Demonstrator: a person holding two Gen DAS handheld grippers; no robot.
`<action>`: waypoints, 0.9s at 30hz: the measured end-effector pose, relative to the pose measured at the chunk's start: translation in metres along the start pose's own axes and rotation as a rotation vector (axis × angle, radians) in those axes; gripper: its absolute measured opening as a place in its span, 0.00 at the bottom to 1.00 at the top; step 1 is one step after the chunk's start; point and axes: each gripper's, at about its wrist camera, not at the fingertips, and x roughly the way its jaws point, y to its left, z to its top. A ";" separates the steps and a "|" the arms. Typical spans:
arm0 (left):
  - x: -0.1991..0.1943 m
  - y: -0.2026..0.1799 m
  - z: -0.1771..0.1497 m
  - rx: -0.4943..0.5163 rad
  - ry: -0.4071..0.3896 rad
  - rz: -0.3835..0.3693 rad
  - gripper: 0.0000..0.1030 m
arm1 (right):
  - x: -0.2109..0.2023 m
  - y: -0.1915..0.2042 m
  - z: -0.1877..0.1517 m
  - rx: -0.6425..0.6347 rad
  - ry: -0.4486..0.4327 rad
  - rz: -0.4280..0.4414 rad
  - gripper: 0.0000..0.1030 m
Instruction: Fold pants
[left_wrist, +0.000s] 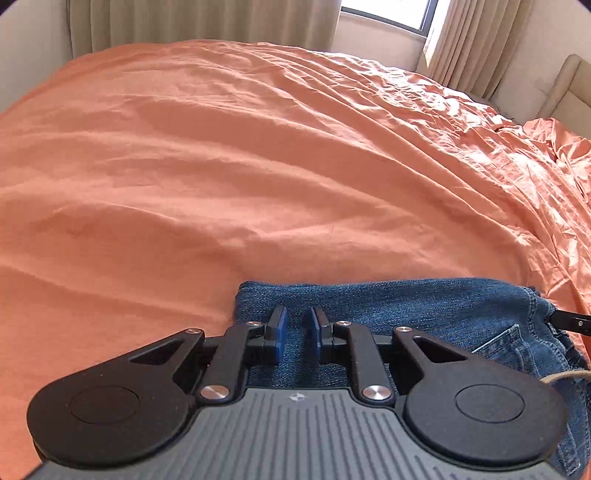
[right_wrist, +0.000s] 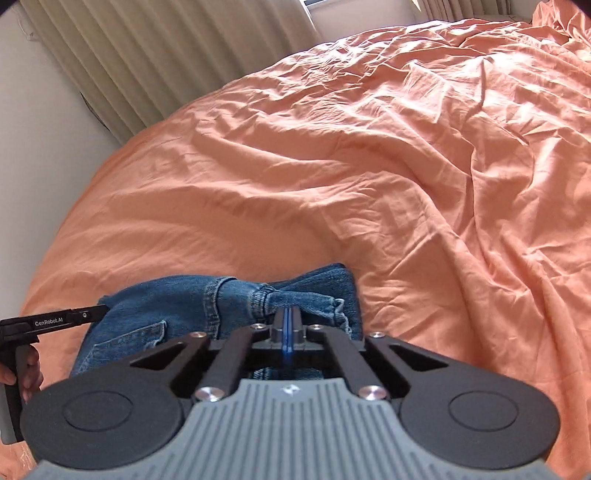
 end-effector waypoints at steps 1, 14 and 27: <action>0.000 0.000 -0.001 0.000 -0.001 0.007 0.17 | -0.003 0.000 -0.001 0.009 -0.002 -0.001 0.00; -0.121 -0.042 -0.076 0.219 -0.099 -0.009 0.18 | -0.113 0.058 -0.111 -0.140 -0.279 -0.046 0.18; -0.173 -0.075 -0.186 0.516 -0.018 0.177 0.40 | -0.088 0.021 -0.133 -0.077 -0.208 -0.046 0.26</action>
